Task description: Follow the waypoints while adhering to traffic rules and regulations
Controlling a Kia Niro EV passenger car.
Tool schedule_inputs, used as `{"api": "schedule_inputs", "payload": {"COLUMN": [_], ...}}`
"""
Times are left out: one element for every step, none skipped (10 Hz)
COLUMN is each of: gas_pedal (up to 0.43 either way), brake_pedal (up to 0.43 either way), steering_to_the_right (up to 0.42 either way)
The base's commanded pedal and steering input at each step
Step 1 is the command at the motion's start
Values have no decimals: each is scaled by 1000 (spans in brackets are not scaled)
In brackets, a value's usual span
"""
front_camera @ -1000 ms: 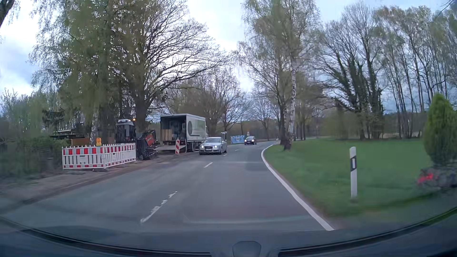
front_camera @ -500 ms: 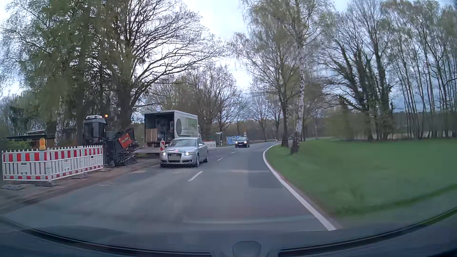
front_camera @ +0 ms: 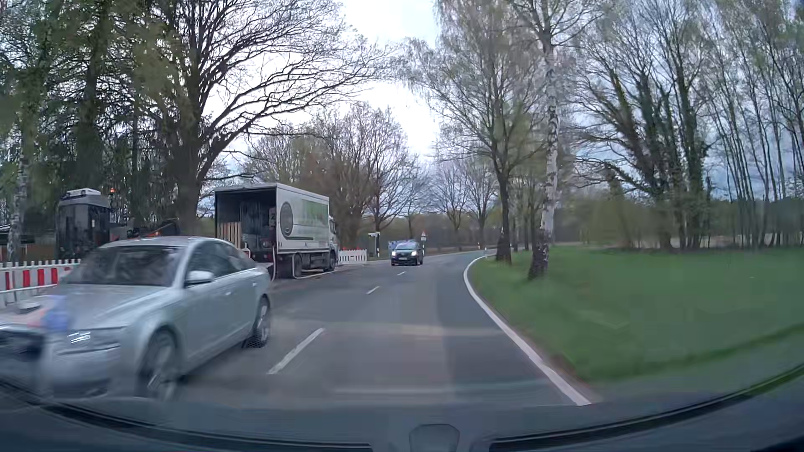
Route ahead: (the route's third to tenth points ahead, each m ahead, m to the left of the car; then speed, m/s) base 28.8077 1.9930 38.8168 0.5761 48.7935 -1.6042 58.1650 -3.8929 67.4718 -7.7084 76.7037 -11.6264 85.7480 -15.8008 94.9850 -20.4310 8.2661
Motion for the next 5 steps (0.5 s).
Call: {"api": "schedule_inputs", "payload": {"gas_pedal": [67,67,67,67,67], "brake_pedal": [0,0,0,0,0], "steering_to_the_right": [22,22,22,24,24]}}
